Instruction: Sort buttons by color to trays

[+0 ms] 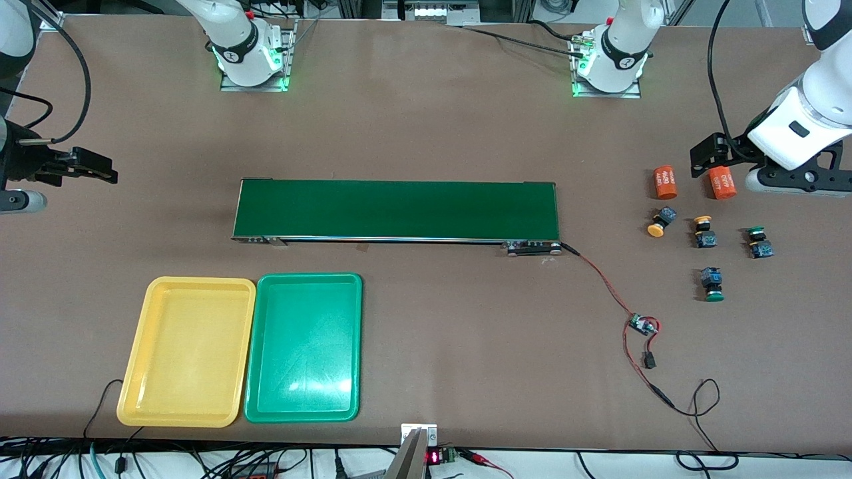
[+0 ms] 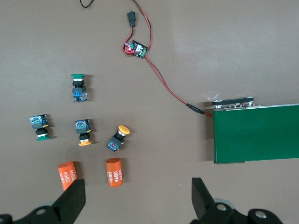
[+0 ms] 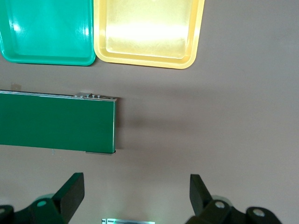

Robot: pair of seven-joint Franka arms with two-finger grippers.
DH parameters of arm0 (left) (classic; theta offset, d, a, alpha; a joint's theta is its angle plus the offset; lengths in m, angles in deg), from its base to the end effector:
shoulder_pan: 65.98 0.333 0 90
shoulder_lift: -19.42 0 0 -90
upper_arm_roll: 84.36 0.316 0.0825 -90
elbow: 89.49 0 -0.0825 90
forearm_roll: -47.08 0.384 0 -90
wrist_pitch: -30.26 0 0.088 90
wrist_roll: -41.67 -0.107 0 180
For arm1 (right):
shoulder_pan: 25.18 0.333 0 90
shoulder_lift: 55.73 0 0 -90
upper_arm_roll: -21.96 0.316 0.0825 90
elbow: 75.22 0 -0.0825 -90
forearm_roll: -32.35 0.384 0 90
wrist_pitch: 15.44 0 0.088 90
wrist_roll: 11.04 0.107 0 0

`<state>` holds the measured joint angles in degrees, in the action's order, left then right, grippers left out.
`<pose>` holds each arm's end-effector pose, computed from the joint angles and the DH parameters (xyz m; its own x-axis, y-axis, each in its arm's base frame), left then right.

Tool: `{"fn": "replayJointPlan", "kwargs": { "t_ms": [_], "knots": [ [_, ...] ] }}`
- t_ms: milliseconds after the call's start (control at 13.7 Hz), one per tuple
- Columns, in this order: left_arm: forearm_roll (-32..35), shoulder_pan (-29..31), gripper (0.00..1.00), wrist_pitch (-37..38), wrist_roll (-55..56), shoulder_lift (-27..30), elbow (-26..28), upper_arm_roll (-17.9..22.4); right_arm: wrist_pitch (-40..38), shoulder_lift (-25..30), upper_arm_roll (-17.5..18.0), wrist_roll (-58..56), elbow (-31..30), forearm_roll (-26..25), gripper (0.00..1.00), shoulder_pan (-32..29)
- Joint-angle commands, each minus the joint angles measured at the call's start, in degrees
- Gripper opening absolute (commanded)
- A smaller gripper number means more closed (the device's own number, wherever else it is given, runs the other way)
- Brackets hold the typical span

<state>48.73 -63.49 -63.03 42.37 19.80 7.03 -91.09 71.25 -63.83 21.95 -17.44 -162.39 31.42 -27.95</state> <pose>0.5523 -0.0382 0.5793 0.9968 -0.0633 -0.0494 -0.0648 -0.9974 -0.0300 0.5864 -0.0303 0.5622 0.9867 0.0627 -0.1501 0.0634 -0.9980 -0.0005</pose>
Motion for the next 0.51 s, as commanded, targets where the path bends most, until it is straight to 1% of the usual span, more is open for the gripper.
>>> {"fn": "replayJointPlan", "kwargs": {
  "t_ms": [0,437],
  "knots": [
    [-0.33,0.15,1.00,1.26,0.27,-0.38,-1.34,0.05,-0.65,-0.95,0.36,0.68,1.83,-0.30,1.00,-0.14],
    [-0.33,0.15,1.00,1.26,1.23,-0.38,-1.34,0.05,-0.56,-1.21,0.45,0.77,2.18,-0.13,1.00,0.13]
  ]
}}
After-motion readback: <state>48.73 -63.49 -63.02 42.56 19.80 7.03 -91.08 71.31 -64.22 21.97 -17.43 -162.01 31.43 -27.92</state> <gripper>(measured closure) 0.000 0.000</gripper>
